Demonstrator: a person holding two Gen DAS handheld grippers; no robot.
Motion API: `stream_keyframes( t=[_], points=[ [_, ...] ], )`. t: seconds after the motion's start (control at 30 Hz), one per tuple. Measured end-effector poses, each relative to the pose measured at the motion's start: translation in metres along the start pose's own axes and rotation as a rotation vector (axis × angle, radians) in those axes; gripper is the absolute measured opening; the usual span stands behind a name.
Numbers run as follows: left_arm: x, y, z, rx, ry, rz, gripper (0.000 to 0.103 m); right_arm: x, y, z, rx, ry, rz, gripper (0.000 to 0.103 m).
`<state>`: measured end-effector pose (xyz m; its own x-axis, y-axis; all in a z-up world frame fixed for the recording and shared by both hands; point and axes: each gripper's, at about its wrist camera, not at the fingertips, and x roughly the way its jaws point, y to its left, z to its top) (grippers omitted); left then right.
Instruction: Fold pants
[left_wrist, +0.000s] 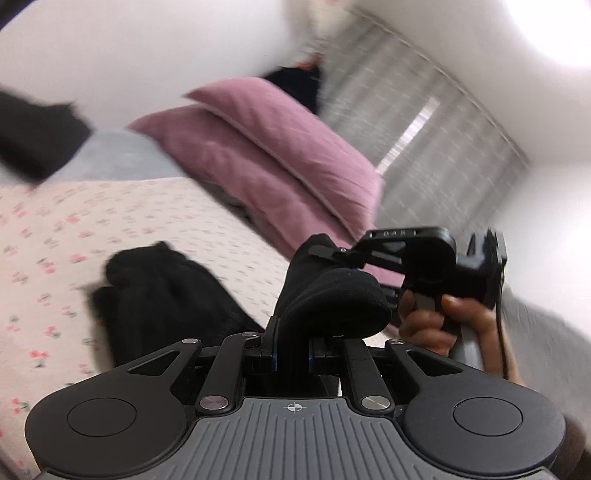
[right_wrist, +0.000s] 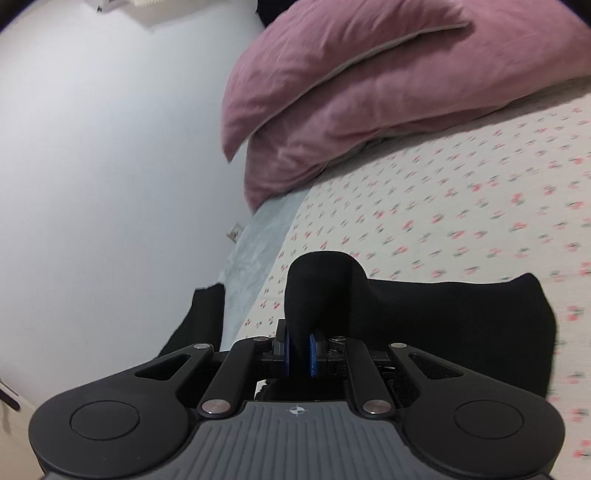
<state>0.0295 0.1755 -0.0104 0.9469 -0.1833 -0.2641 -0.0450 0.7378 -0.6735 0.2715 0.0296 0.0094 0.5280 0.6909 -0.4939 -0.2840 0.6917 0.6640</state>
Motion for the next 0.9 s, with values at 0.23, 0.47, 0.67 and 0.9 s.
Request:
stream_keyframes(
  t=[0.23, 0.47, 0.67, 0.9],
  points=[
    [-0.001, 0.056, 0.011, -0.237, -0.059, 0.171, 0.013, 0.057, 0.014, -0.016, -0.005, 0.066, -0.026, 0.017],
    [0.004, 0.081, 0.010, -0.281, -0.004, 0.333, 0.028, 0.063, 0.024, -0.020, -0.005, 0.057, 0.016, 0.046],
    [-0.013, 0.082, 0.030, -0.199, -0.091, 0.445, 0.054, 0.022, 0.028, -0.021, -0.111, 0.024, -0.065, 0.063],
    [0.017, 0.078, 0.076, 0.085, 0.099, 0.371, 0.064, -0.036, -0.010, -0.046, -0.206, -0.023, -0.178, 0.073]
  ],
)
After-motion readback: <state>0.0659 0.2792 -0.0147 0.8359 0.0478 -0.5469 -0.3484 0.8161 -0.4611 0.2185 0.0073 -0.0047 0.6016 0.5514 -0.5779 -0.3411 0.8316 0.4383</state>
